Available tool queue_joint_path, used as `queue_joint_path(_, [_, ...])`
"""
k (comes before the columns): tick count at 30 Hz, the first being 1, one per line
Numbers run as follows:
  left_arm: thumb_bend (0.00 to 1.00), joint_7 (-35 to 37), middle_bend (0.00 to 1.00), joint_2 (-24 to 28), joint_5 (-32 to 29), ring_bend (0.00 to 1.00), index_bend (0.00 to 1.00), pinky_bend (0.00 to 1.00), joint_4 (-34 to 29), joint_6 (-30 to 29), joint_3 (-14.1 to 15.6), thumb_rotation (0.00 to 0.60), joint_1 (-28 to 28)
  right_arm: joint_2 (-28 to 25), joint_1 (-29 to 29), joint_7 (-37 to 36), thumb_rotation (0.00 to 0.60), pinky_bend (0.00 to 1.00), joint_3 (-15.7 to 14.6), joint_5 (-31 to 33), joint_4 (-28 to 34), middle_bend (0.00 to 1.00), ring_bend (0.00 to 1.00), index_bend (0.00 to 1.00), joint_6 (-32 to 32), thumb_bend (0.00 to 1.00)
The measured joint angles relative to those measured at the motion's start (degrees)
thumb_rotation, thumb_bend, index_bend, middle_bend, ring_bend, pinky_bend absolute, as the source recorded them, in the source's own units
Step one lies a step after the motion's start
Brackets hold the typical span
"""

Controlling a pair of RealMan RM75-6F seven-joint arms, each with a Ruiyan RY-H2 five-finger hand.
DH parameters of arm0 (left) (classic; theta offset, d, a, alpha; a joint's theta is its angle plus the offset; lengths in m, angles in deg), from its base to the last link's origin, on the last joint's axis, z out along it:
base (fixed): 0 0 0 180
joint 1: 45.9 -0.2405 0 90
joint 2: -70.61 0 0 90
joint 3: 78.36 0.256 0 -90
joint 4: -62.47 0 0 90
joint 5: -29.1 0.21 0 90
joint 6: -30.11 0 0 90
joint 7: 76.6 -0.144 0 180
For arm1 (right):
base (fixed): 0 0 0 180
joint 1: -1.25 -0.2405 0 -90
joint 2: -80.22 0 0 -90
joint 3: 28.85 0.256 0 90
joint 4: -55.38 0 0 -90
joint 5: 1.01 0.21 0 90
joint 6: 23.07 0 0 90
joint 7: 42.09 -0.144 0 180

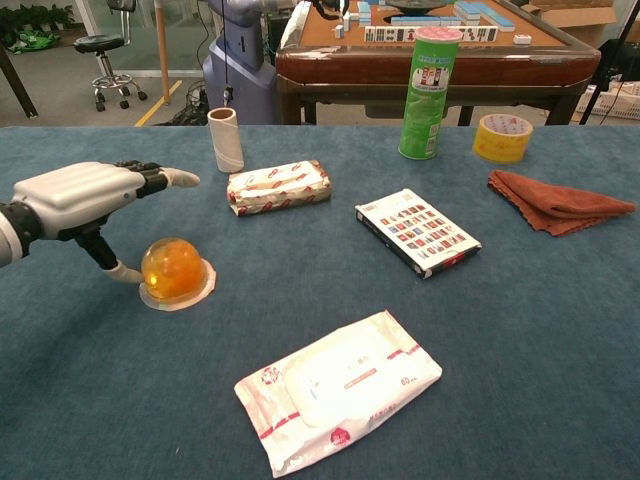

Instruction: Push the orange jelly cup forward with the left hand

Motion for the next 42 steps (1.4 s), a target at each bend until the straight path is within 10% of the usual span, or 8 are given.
queue_joint_path(42, [0.00, -0.2, 0.00, -12.5, -2.2, 0.00, 0.00, 0.00, 11.2, -1.7, -3.7, 0.600, 7.3, -0.6, 0.2, -1.7, 0.600, 0.93, -0.1, -0.5, -0.2, 0.79, 0.75, 0.92, -0.4, 1.00])
